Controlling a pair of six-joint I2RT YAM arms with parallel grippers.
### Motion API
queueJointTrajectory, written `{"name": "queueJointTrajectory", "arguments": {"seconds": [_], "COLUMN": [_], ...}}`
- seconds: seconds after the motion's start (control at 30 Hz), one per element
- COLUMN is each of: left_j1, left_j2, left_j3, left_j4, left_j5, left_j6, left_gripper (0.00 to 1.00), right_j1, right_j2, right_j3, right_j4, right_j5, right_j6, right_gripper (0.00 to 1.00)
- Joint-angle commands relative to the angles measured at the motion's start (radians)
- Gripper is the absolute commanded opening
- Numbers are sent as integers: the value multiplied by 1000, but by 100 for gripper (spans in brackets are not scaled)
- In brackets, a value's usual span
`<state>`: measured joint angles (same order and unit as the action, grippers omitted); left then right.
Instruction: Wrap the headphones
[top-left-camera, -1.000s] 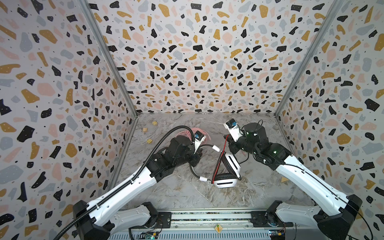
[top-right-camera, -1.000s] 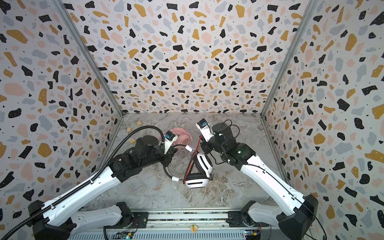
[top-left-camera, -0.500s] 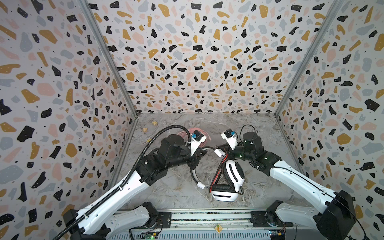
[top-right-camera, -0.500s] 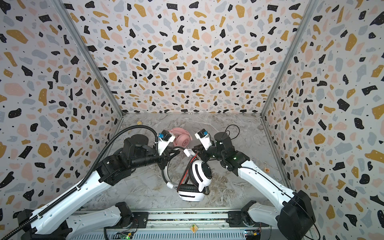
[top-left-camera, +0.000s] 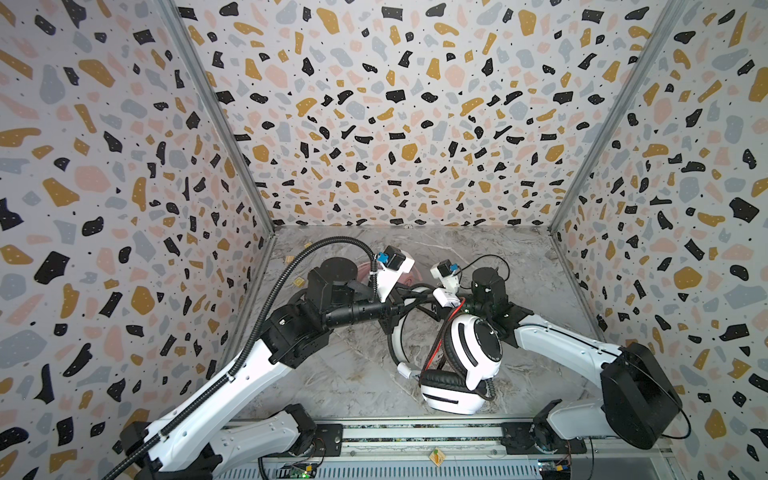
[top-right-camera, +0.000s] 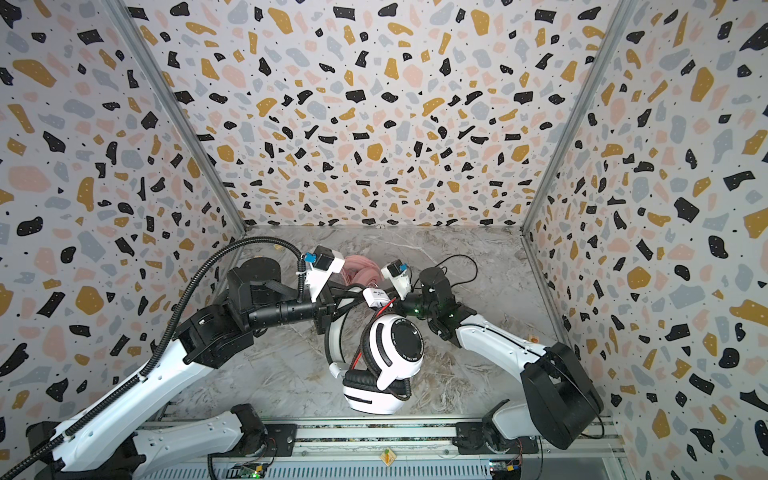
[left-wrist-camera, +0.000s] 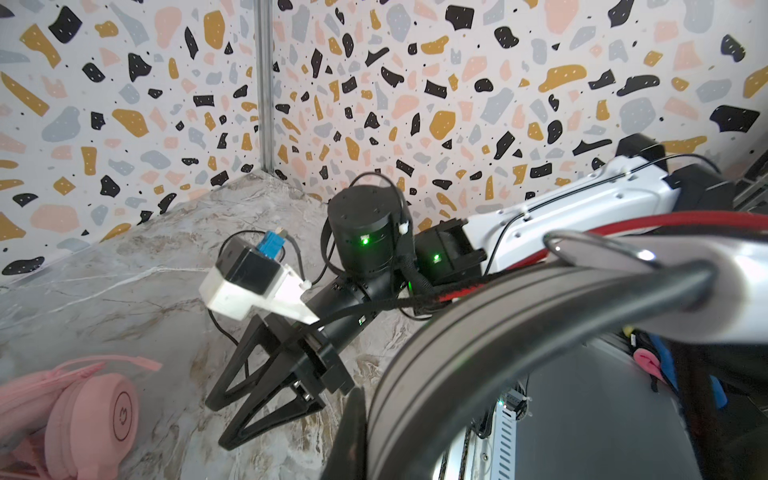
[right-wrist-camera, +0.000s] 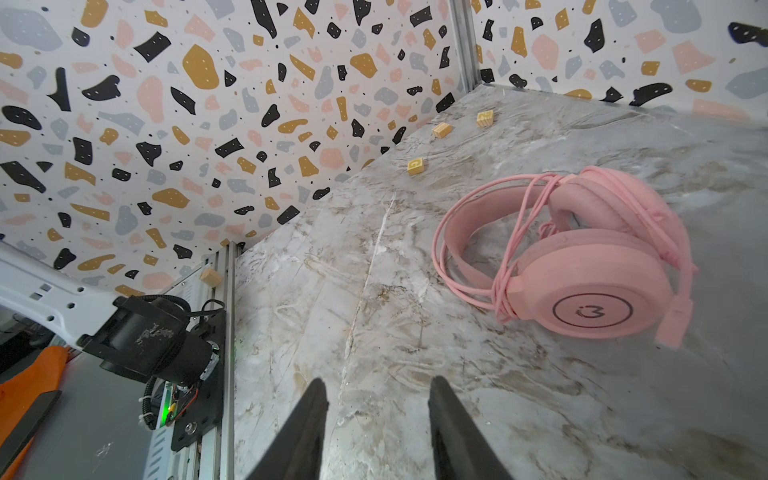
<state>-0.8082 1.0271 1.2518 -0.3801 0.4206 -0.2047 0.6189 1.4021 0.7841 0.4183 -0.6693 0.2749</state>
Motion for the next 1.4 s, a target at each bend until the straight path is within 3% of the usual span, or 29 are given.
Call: {"name": "queueJointTrajectory", "arguments": {"seconds": [0.0,0.2,0.37,0.67,0.8,1.03,1.27,1.37], "left_j1": [-5,0,10,56,97,147,217,217], "left_j2": [-19,-7,-11,-6,28,83,210,268], "left_j3": [75,140,162,148,142,69,47,29], "left_j4": [87,123,153,242,276,377,367,358], "left_j5": [-47,-121,-323,-691,-795,-1091,-1183,-1264], "left_j6": [-66,-79,-87,-50,-55,-58,-122,-163], "left_gripper": [0,0,0,0,0,0,0,0], "right_j1": [-3,-3,-3,2,21,76,186,236], "right_j2": [21,63,63,-21,-112,-328,-494,-514], "right_j3": [-52,-152,-215,-354,-393,-402,-316,-255], "right_j4": [158,308,388,413,329,27,-324,-425], "right_j5": [-62,-94,-106,-77,-29,94,306,345], "right_j6": [71,143,183,233,220,141,37,6], "right_gripper": [43,36,14,4,0,0,0,0]}}
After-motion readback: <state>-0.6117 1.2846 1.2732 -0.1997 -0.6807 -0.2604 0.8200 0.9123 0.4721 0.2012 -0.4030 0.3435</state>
